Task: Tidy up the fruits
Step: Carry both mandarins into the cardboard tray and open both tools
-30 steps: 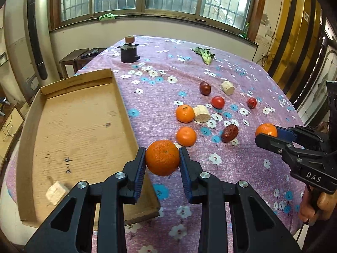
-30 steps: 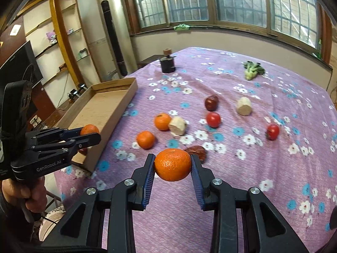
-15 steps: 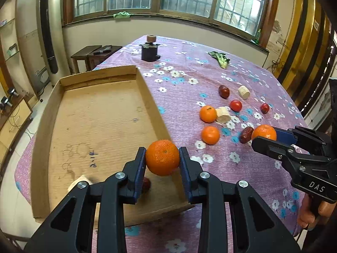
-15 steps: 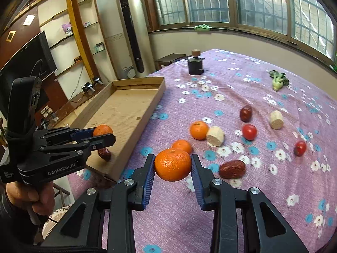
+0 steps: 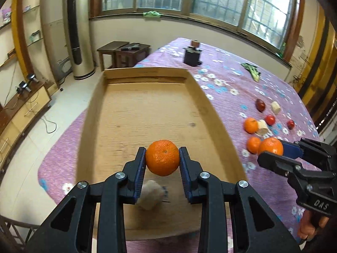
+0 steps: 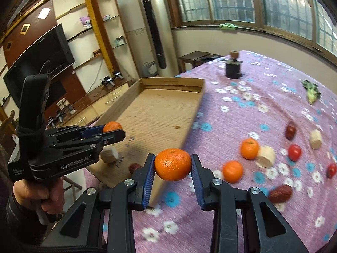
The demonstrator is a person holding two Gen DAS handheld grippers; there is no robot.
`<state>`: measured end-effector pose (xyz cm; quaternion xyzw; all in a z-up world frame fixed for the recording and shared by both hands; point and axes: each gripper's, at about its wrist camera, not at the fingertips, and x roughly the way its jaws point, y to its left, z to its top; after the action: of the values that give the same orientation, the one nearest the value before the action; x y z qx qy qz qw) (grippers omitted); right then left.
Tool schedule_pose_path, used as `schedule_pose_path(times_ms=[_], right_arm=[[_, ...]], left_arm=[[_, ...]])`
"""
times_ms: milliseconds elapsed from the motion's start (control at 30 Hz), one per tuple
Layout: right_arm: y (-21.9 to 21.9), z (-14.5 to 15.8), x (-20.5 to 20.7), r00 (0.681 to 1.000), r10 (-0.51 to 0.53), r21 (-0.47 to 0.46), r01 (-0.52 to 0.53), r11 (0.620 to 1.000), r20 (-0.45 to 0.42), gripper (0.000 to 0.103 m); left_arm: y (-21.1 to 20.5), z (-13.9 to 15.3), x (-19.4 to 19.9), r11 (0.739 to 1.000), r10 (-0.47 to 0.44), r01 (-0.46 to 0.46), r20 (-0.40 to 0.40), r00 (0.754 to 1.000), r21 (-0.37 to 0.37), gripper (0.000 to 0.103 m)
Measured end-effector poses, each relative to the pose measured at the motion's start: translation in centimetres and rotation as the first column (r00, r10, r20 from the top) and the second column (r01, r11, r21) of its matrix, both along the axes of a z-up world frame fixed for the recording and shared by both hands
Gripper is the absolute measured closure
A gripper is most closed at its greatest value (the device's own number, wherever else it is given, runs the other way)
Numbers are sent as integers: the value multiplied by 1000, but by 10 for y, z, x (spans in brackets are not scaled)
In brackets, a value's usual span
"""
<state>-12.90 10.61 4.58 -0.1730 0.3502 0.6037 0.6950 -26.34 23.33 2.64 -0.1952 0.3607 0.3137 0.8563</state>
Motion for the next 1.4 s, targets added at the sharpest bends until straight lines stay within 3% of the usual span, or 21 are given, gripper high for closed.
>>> schedule_pose_path(times_ms=[433,833,1033,1133,1200,1267,1400], right_arm=[[48,-21,-19,997,72,-49,-73,996,-17,69],[77,-47,-24,994,109,-134,-109,985,-5,68],[83,-52,-31,990,135,-165,-127,978,36,67],[83,-54,-34,989,139,-171,-129,977,48,67],[82,-53,-34,989,137,-170,-127,977,49,60],[80,-50,-33,990,132,-162,-121,979,57,55],[74,-44,-32,991,123,-148,-114,982,59,55]], left_arm=[[30,-15,-8,998,61,-62,-38,997,-21,74],[41,-36,1,996,59,-65,-100,993,-62,74],[33,-38,5,998,59,-62,-143,988,-17,73],[33,-37,4,997,61,-66,-142,988,-29,58],[34,-35,1,997,72,-75,-136,988,-21,43],[34,-31,-2,997,78,-81,-123,989,-15,42],[31,-23,-4,997,80,-82,-109,991,-6,42]])
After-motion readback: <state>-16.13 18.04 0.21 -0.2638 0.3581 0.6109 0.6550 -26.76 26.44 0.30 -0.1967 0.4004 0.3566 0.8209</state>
